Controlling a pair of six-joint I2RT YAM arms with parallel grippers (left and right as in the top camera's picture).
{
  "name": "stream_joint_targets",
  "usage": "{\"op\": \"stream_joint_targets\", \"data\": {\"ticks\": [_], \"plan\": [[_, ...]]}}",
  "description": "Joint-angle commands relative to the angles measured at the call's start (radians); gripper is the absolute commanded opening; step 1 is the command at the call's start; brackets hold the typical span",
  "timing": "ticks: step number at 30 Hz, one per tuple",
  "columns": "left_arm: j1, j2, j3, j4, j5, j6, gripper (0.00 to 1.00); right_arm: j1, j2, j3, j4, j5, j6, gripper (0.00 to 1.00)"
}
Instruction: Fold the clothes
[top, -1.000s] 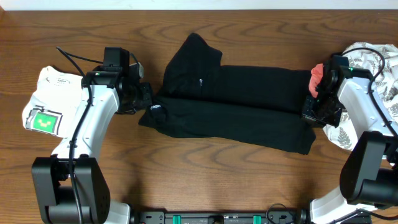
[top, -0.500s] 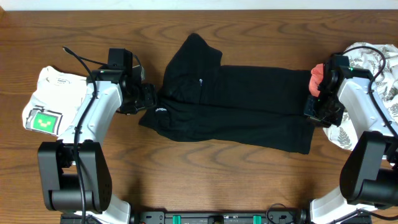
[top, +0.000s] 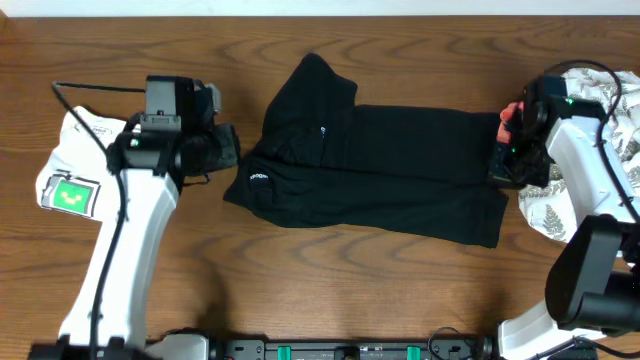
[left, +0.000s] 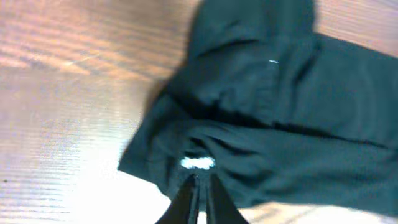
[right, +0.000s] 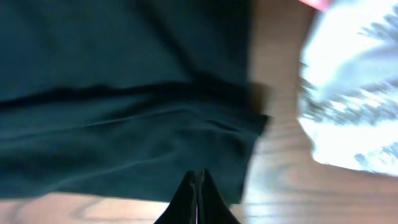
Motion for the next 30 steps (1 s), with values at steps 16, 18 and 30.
{"op": "stream_joint_targets", "data": {"ticks": [16,18,30], "plan": [[-0.174,0.309,-0.074,0.095,0.016,0.197,0.06,0.186,-0.022,-0.226,0.172,-0.068,-0.002,0.01],[-0.174,0.365,-0.074,0.125,0.016,0.197,0.06,0.184,-0.022,-0.263,0.203,-0.053,-0.002,0.01],[-0.172,0.508,-0.075,0.076,-0.051,0.157,0.06,0.184,-0.022,-0.452,0.389,0.055,0.069,0.02]]}}
